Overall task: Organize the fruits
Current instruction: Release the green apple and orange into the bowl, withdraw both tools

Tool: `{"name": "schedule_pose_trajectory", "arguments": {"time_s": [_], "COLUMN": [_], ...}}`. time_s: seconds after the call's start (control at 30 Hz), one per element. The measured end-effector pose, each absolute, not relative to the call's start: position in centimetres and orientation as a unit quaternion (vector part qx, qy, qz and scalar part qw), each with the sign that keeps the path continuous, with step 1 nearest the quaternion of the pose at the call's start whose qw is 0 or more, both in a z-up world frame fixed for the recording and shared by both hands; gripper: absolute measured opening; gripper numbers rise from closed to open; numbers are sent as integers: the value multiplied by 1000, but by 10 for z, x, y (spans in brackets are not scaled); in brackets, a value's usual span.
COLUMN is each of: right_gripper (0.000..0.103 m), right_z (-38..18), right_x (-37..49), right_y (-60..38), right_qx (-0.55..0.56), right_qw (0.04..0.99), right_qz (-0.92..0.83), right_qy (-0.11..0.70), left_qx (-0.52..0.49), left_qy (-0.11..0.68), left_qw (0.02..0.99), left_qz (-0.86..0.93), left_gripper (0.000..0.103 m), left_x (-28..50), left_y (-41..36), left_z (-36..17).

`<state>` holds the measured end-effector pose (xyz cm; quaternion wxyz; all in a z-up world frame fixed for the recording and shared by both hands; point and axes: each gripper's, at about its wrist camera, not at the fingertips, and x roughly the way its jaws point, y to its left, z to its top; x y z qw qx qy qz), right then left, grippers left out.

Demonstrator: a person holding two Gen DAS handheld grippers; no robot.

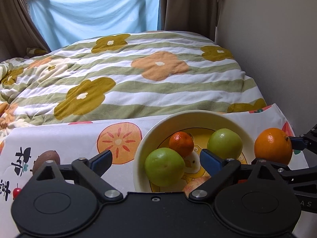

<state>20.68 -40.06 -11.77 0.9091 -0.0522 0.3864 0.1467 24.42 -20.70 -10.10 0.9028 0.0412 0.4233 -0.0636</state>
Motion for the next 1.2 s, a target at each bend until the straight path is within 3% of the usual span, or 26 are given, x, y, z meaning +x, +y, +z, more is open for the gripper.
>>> {"name": "schedule_pose_trajectory", "arguments": {"time_s": [0.53,0.57,0.63,1.2], "right_gripper": [78,79,103,103], "right_z": [-129,-130,-128,-92], "right_x": [221,221,220,178], "right_y": [-392,-392,-392,-385], "right_qx": [-60,-59,-58,-66], "right_qw": [902,902,906,924], "right_qz": [163,164,159,144], "right_qy": [394,395,388,349], "left_qx": [13,13,14,21], "left_qy": [430,429,427,397], "left_qw": [902,903,904,917], "left_qz": [-29,-28,-27,-22], "left_gripper": [97,97,97,97], "left_x": [202,201,198,151], "left_y": [-179,-179,-179,-173], "left_z": [-94,-94,-93,-67]}}
